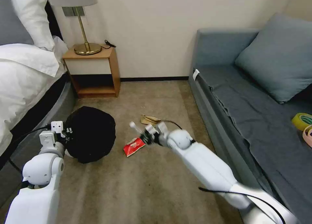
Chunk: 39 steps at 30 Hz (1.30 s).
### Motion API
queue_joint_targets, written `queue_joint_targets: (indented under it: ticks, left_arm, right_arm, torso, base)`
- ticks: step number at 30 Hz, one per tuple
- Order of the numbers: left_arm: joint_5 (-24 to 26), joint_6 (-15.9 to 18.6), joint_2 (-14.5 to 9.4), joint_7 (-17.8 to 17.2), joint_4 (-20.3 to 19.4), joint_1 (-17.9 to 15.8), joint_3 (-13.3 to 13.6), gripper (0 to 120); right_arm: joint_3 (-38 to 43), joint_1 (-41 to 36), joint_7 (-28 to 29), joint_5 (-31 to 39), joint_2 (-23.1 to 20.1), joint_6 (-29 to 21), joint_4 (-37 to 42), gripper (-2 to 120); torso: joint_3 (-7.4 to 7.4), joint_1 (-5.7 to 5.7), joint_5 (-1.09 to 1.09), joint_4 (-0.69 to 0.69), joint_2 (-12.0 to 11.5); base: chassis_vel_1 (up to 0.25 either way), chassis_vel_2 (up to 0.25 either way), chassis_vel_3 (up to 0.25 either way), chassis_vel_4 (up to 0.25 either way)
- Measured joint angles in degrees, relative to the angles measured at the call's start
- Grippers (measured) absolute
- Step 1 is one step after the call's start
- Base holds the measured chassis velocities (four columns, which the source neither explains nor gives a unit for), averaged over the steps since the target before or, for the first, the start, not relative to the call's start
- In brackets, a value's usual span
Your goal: Pick up the trash bin, then pick up the garbage on the floor and place it into the trash bin.
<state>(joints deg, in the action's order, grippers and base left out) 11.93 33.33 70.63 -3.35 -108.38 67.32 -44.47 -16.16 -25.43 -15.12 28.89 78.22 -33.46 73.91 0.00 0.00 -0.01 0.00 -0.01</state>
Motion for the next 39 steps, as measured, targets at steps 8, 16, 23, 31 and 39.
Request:
queue_joint_targets:
  ticks: [8,16,23,31,39]
  left_arm:
    - [0.44,0.08,-0.20,-0.01,-1.06,0.15,-0.13,5]
    - [0.67,0.47,0.44,-0.10,-1.86,0.08,0.31,5]
    - [1.30,0.60,1.10,-0.29,-3.23,1.14,0.14,5]
    - [1.45,0.59,1.34,-0.62,-3.32,1.40,-0.19,5]
    - [1.52,0.60,2.27,-0.82,-4.33,2.33,-0.01,5]
  right_arm:
    - [-4.77,6.72,0.98,5.72,4.08,-1.91,2.70,19]
    - [-9.94,8.87,2.39,7.59,10.91,-1.93,2.29,19]
    - [-11.73,8.03,3.18,5.63,13.78,0.59,-0.92,19]
    - [-10.41,6.04,3.10,3.30,12.58,2.10,-3.05,19]
    - [-9.60,3.85,2.33,1.04,11.03,3.44,-4.39,19]
  torso:
    - [0.00,0.00,0.00,0.00,0.00]
    - [0.00,0.00,0.00,0.01,0.00]
    - [0.00,0.00,0.00,0.00,0.00]
    - [0.00,0.00,0.01,0.00,0.00]
    - [0.00,0.00,0.02,-0.01,0.00]
  base:
    - [0.000,0.000,0.000,0.000]
    - [0.000,0.000,0.000,0.000]
    - [0.000,0.000,0.000,0.000]
    - [0.000,0.000,0.000,0.000]
    - [0.000,0.000,0.000,0.000]
